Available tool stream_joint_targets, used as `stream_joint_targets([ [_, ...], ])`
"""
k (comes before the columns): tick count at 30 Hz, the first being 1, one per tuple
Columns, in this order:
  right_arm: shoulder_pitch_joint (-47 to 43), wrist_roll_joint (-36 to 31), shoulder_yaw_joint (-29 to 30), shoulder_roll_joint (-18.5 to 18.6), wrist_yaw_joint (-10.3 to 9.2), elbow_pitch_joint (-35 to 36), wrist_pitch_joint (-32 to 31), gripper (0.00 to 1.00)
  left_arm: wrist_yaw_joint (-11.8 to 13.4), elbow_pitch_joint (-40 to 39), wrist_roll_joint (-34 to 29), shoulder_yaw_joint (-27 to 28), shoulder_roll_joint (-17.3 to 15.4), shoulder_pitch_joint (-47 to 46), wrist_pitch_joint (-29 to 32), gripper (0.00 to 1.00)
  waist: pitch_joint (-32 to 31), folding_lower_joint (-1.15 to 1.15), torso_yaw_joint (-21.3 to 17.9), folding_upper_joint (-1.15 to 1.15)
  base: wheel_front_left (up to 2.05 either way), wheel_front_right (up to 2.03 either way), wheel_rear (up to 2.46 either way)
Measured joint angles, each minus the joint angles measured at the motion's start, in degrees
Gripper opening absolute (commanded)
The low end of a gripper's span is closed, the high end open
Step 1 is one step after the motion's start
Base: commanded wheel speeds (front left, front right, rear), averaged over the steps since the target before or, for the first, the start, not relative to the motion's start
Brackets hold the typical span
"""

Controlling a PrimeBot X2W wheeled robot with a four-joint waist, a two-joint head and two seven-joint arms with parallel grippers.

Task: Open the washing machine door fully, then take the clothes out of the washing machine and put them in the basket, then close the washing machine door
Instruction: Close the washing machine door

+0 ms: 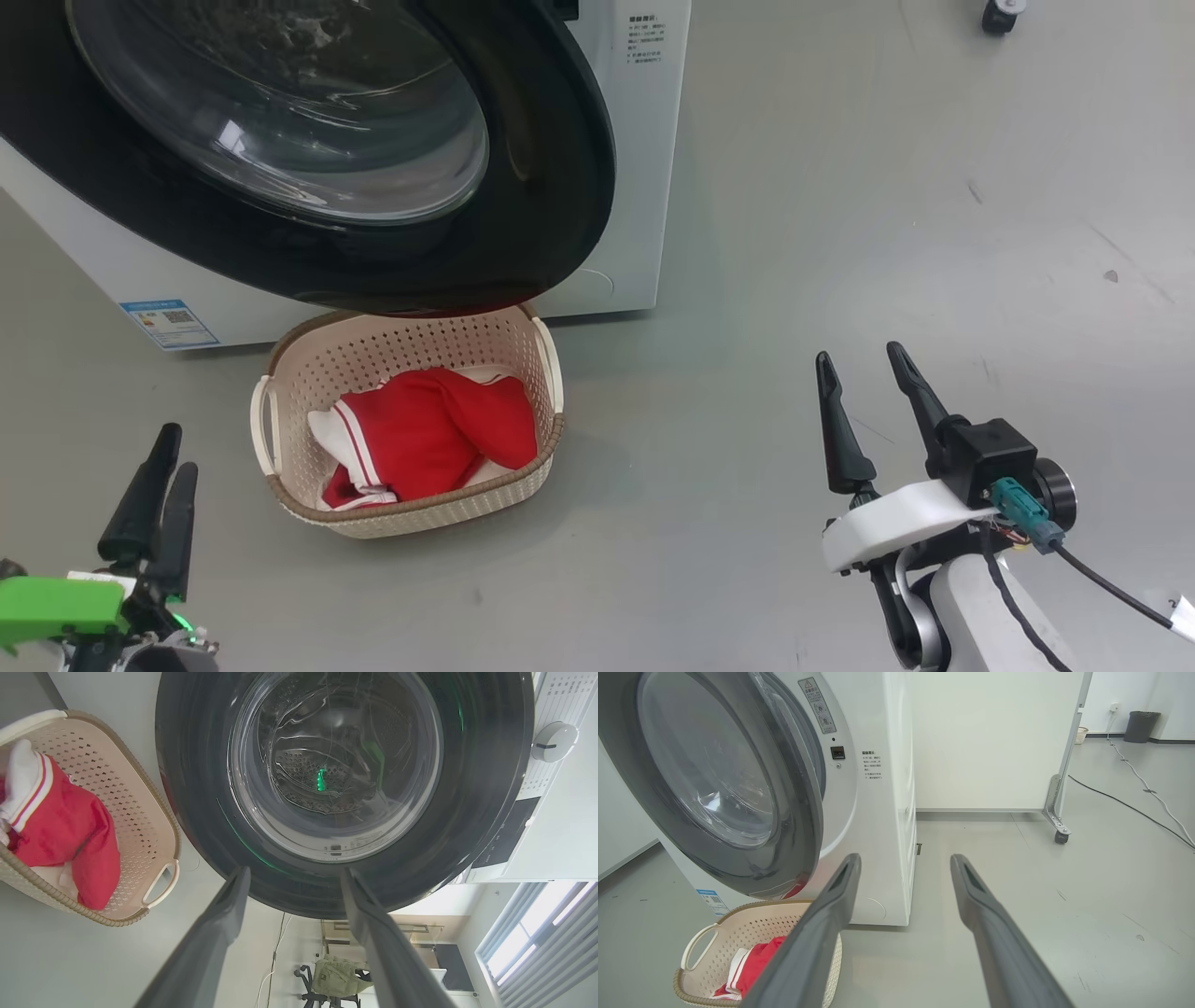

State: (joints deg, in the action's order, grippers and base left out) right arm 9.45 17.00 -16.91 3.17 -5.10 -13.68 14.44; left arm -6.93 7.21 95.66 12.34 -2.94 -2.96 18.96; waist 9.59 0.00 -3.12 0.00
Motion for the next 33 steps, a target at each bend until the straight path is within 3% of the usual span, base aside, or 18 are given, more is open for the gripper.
stream_joint_targets([
  [9, -2.2, 0.0, 0.5, 0.0, 0.45, -0.5, 0.0, 1.00, 0.0, -4.6, -7.0, -1.6, 0.2, 4.6, -5.3, 1.00, -3.0, 0.00, 1.0, 0.00, 0.00, 0.00, 0.00],
  [14, -3.0, 0.0, 0.8, 0.0, 0.48, -0.3, 0.0, 1.00, 0.0, -7.9, -18.3, -3.5, -0.3, 6.2, -10.3, 1.00, -4.0, 0.00, 1.5, 0.00, 0.00, 0.00, 0.00],
  [22, -3.0, 0.0, 1.1, 0.0, 0.60, 0.1, 0.0, 1.00, 0.0, -12.6, -41.2, -5.8, -6.6, 8.2, -19.7, 1.00, -4.7, 0.00, 1.9, 0.00, 0.00, 0.00, 0.00],
  [25, -3.0, -0.2, 1.2, 0.0, 0.74, 0.3, 0.0, 1.00, 0.1, -14.1, -46.5, -7.1, -7.1, 8.3, -22.1, 1.00, -4.9, 0.00, 1.9, 0.00, 0.00, 0.00, 0.00],
  [28, -3.1, -0.4, 1.5, 0.1, 0.99, 0.4, 0.0, 1.00, 2.4, -15.2, -54.2, -9.0, -8.0, 9.2, -24.4, 1.00, -5.3, 0.00, 1.8, 0.00, 0.00, 0.00, 0.00],
  [33, -3.7, -0.5, 1.5, 0.0, 0.99, 0.5, 0.0, 1.00, 5.1, -15.4, -59.3, -11.5, -8.2, 10.6, -25.1, 1.00, -5.8, 0.00, 1.7, 0.00, 0.00, 0.00, 0.00],
])
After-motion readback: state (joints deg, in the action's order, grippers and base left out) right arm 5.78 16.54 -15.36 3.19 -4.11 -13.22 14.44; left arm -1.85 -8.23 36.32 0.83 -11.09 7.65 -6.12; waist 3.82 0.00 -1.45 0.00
